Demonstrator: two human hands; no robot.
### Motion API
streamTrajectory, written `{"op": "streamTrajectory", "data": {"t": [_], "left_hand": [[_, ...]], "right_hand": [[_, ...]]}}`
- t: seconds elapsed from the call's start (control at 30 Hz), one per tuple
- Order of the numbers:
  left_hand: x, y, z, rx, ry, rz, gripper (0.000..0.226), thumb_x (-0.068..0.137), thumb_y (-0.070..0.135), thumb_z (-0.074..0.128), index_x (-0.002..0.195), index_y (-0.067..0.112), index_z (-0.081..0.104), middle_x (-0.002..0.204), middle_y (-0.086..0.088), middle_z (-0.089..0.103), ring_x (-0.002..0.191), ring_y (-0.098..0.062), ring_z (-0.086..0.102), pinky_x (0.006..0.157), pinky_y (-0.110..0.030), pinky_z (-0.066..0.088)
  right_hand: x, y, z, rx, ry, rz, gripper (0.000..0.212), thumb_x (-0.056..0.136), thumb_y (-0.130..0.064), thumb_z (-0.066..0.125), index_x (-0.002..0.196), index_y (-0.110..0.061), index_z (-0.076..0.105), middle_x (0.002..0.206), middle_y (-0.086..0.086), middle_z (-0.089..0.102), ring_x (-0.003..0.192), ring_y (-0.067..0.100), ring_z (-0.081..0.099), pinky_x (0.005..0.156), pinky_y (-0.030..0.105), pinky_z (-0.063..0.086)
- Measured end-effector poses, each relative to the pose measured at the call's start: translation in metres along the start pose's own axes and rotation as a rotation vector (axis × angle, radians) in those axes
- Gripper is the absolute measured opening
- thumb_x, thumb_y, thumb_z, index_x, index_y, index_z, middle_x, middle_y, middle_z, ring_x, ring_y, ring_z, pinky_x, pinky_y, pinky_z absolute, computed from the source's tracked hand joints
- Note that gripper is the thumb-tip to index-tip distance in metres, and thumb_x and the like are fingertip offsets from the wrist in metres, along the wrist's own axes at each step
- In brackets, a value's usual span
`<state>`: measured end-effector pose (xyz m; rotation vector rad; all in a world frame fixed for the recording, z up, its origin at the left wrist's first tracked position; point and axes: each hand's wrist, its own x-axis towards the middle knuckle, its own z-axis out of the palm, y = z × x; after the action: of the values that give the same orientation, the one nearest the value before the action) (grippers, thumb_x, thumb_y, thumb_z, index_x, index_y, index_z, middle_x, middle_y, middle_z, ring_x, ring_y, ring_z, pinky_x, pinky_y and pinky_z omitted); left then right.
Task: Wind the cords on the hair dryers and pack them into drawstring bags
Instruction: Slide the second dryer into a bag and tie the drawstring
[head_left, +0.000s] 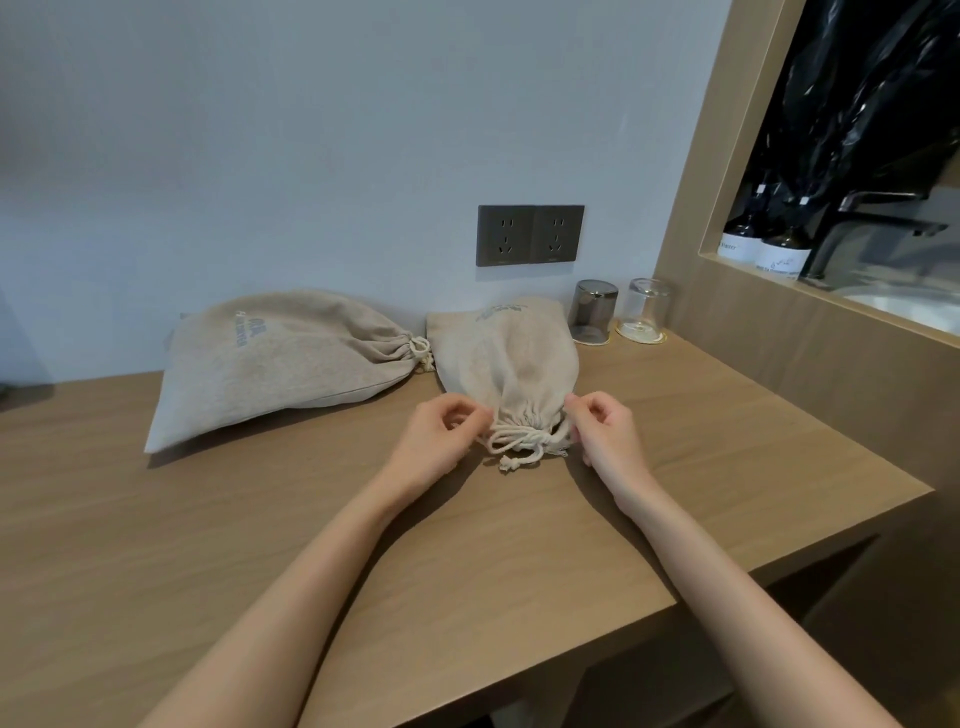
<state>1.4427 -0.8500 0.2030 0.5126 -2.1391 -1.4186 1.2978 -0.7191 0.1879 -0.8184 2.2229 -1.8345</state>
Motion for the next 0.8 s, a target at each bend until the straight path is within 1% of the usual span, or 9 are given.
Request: {"op": "streamTrajectory", "data": {"t": [0.1,0.2,0.27,0.37,0.43,0.53,0.63,0.7,0.8], "left_hand": [[0.009,-0.008,0.0,-0.103,0.257,-0.007,0.011,0.091,0.022,0.06,0.098,0.014,0.063,0.099,-0.004,0.068,0.086,-0.013,0.062,0.081,-0.032,0.049],[0.02,-0.014,0.0,-0.15,0.405,-0.038,0.031,0.092,0.025,0.059,0.121,0.016,0.055,0.123,-0.005,0.057,0.094,-0.005,0.055,0.08,-0.019,0.044],[0.031,-0.02,0.0,-0.162,0.421,-0.081,0.045,0.092,0.034,0.058,0.133,0.021,0.048,0.133,-0.003,0.049,0.109,-0.012,0.052,0.091,-0.024,0.04],[0.048,-0.023,0.004,-0.131,0.415,-0.114,0.053,0.091,0.041,0.056,0.14,0.025,0.042,0.139,-0.005,0.046,0.121,-0.016,0.046,0.105,-0.034,0.037],[0.059,-0.022,0.008,-0.132,0.403,-0.113,0.056,0.092,0.041,0.055,0.142,0.023,0.04,0.141,-0.006,0.045,0.126,-0.018,0.044,0.108,-0.036,0.035],[0.076,-0.02,0.015,-0.158,0.38,-0.108,0.055,0.093,0.038,0.055,0.142,0.02,0.039,0.145,-0.005,0.042,0.133,-0.016,0.039,0.112,-0.035,0.031],[0.091,-0.019,0.022,-0.191,0.379,-0.096,0.057,0.093,0.038,0.054,0.144,0.019,0.038,0.149,-0.001,0.038,0.137,-0.013,0.033,0.114,-0.031,0.025],[0.099,-0.019,0.025,-0.209,0.372,-0.086,0.056,0.095,0.038,0.052,0.145,0.018,0.036,0.151,0.001,0.035,0.139,-0.011,0.03,0.11,-0.024,0.022],[0.106,-0.022,0.023,-0.206,0.33,-0.073,0.056,0.096,0.037,0.05,0.146,0.017,0.035,0.151,0.003,0.034,0.139,-0.01,0.029,0.106,-0.021,0.021]], "right_hand": [[0.005,0.003,0.002,-0.06,0.093,-0.034,0.013,0.088,-0.031,0.062,0.085,-0.023,0.053,0.086,-0.006,0.058,0.084,0.016,0.056,0.082,0.04,0.047],[0.016,-0.001,0.005,-0.095,0.154,-0.027,0.019,0.09,-0.032,0.06,0.105,-0.024,0.051,0.116,-0.003,0.053,0.116,0.02,0.043,0.102,0.04,0.036],[0.025,-0.007,0.008,-0.105,0.16,0.002,0.03,0.092,-0.034,0.057,0.119,-0.023,0.048,0.129,0.001,0.046,0.124,0.021,0.035,0.103,0.036,0.029],[0.042,-0.008,0.016,-0.045,0.13,0.001,0.042,0.093,-0.038,0.054,0.131,-0.025,0.041,0.139,0.003,0.04,0.131,0.019,0.034,0.109,0.041,0.029],[0.053,-0.006,0.023,0.0,0.132,-0.02,0.047,0.093,-0.039,0.054,0.135,-0.025,0.039,0.141,0.003,0.039,0.131,0.018,0.037,0.108,0.038,0.031],[0.069,-0.004,0.033,0.032,0.133,-0.026,0.05,0.094,-0.041,0.053,0.138,-0.024,0.039,0.143,0.002,0.041,0.129,0.017,0.04,0.105,0.033,0.033],[0.083,0.0,0.041,0.027,0.083,-0.049,0.053,0.093,-0.043,0.054,0.14,-0.023,0.038,0.146,-0.001,0.04,0.134,0.015,0.036,0.108,0.031,0.029],[0.089,0.003,0.046,0.018,0.046,-0.067,0.058,0.091,-0.046,0.056,0.141,-0.024,0.037,0.147,-0.004,0.04,0.136,0.013,0.035,0.11,0.03,0.028],[0.094,0.007,0.049,0.017,0.013,-0.076,0.063,0.088,-0.049,0.06,0.142,-0.026,0.036,0.147,-0.008,0.039,0.136,0.01,0.035,0.108,0.026,0.028]]}}
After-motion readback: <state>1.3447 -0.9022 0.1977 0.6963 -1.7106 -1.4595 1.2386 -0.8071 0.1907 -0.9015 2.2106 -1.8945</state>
